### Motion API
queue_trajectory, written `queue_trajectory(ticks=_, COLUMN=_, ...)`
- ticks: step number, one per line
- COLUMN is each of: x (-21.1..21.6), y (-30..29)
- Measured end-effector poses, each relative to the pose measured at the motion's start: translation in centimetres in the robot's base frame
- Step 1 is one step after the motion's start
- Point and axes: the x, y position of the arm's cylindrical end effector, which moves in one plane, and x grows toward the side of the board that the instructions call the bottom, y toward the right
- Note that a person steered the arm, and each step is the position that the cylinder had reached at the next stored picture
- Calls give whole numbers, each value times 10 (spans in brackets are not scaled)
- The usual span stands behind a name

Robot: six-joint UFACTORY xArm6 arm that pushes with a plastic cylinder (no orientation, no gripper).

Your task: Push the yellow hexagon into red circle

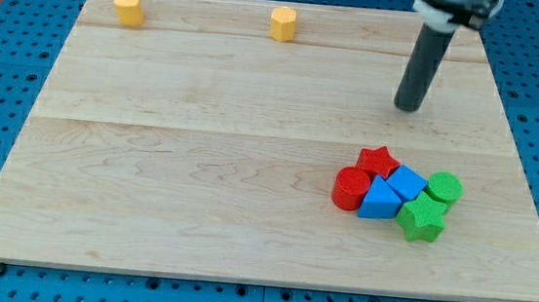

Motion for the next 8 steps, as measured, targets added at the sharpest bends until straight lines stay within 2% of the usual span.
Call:
queue_trajectory(ticks=1, x=-73, y=0)
queue_trajectory(ticks=2, x=-131, y=-31)
queue_trajectory(ticks=3, x=-161, y=-105)
queue_trajectory(ticks=4, x=-157, y=-157)
queue_trajectory(ticks=6, x=-98, y=-196)
queue_trajectory(ticks=8, x=-35, y=-192)
